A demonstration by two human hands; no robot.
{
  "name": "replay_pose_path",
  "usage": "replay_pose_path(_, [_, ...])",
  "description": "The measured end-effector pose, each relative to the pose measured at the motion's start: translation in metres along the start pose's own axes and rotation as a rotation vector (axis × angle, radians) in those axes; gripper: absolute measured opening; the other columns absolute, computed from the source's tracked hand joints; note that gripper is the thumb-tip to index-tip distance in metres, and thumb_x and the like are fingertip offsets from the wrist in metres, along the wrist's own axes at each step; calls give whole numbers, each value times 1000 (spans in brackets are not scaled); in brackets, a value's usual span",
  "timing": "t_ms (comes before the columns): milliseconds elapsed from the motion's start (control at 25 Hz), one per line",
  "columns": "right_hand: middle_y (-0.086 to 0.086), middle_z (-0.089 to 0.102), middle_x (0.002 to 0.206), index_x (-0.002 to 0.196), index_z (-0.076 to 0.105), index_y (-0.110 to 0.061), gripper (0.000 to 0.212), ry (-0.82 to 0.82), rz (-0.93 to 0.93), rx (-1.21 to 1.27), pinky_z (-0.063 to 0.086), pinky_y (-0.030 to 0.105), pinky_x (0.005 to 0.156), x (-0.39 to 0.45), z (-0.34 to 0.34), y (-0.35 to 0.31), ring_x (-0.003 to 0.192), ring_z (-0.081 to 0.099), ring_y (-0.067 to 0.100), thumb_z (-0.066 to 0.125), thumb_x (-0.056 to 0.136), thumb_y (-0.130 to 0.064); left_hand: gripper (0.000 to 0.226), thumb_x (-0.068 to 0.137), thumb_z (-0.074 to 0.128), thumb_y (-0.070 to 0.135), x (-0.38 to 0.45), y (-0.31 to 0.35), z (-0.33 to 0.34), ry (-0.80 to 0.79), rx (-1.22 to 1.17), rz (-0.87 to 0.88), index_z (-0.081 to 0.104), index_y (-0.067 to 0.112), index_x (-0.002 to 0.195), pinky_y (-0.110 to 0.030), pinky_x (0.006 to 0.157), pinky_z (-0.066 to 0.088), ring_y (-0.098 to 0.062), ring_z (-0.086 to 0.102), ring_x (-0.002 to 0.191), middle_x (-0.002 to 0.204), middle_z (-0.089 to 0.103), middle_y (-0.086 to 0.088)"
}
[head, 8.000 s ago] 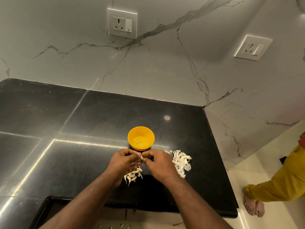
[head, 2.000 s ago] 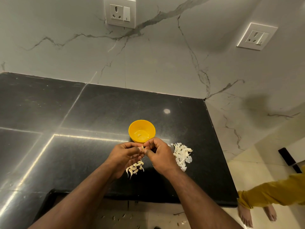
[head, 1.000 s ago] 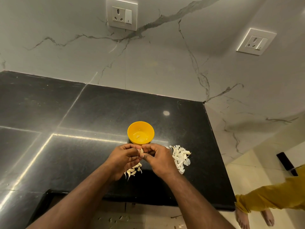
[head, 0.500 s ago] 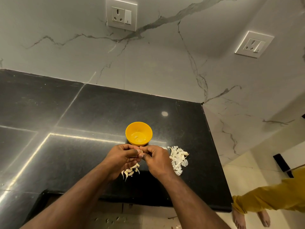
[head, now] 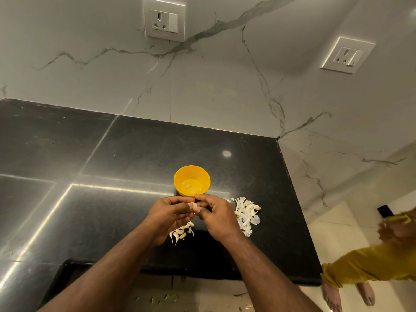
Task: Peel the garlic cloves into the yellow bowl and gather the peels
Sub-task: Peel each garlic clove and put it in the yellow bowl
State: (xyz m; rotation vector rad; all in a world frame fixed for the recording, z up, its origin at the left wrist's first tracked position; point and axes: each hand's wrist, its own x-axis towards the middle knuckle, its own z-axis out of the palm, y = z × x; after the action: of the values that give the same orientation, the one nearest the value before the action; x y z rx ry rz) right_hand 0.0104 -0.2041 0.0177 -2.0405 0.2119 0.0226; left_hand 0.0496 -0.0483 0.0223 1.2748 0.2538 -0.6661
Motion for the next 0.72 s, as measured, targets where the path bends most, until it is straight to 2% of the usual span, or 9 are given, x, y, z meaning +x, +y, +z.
replay_pose_path(160, [-9,76,94,107,75,-22,25,0,26,13,59,32,87,0,-3,-1,89,71,2,78,83,-14,15,91,68,3,0,0,1,6,5,16,70,-1,106,-34,83,57,-23,74,85,95,76,-18])
replay_pose_path(320, [-7,76,89,97,78,-19,13,49,33,-27,59,34,83,3,-3,-1,84,71,6,78,84,-17,13,90,68,3,-1,1,3,-8,23,26,70,1,103,-37,89,56,-28,73,95,101,76,-21])
replay_pose_path(520, [-1,76,80,91,78,-14,10,85,99,86,59,28,71,2,0,-4,70,67,5,81,83,-18,12,92,67,1,0,-3,2,12,32,48,73,3,102,-25,68,57,-20,73,83,95,76,-16])
replay_pose_path(720, [9,75,80,94,75,-8,6,44,229,284,54,21,61,-1,-2,-7,65,65,9,72,90,-10,11,92,68,2,1,-8,2,22,56,59,74,5,99,-28,71,57,-21,71,83,95,75,-18])
